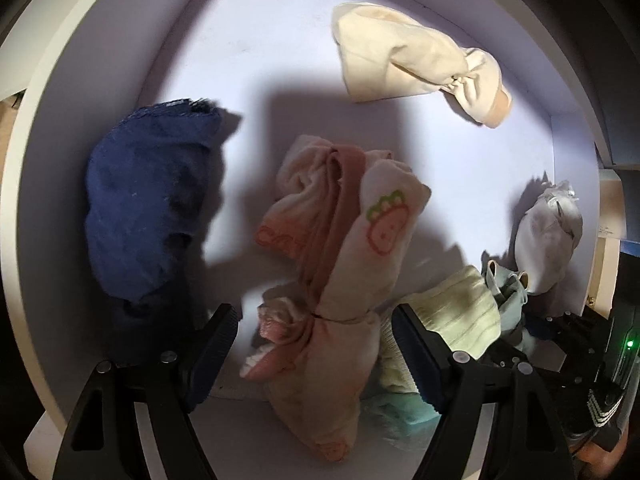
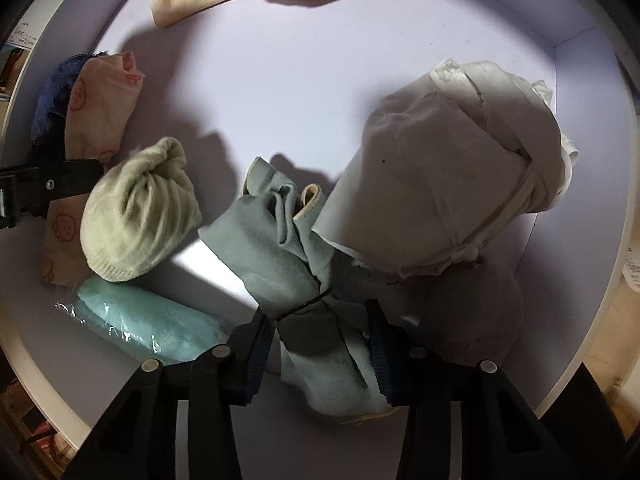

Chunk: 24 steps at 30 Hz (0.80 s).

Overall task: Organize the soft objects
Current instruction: 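Grasp the rolled grey-green cloth with the right gripper, then grasp the pink strawberry-print garment with the left gripper while the right gripper holds the grey-green cloth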

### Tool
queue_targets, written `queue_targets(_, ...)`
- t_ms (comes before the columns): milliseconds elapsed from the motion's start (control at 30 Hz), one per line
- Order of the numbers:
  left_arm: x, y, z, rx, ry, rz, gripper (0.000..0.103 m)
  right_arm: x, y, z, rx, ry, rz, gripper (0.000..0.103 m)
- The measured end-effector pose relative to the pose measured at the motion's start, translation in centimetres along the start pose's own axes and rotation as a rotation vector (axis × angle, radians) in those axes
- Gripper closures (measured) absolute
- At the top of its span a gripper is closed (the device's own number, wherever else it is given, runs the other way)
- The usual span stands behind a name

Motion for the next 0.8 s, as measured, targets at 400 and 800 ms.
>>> queue_targets(400, 0.4, -1.1, 0.9, 0.047, -0.004, 0.014, 0.033, 0.4, 0.7, 0.0, 0.005, -0.006, 0.002, 0.058)
queue_targets(800, -0.2, 1.2, 1.2, -0.011, -0.029, 0.047, 0.065, -0.1, 2.3, 1.5, 0.084, -0.098, 0.054, 0.062)
Point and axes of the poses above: each gripper's, at about its wrist camera, not at the fingertips, and y roughly against the way its jaws point, z to its right, x to its top, the point moved 3 cm from there along -y, roughly the way its jaws point, and after that the axes turned 11 degrees about y, right-handed, at the moved point
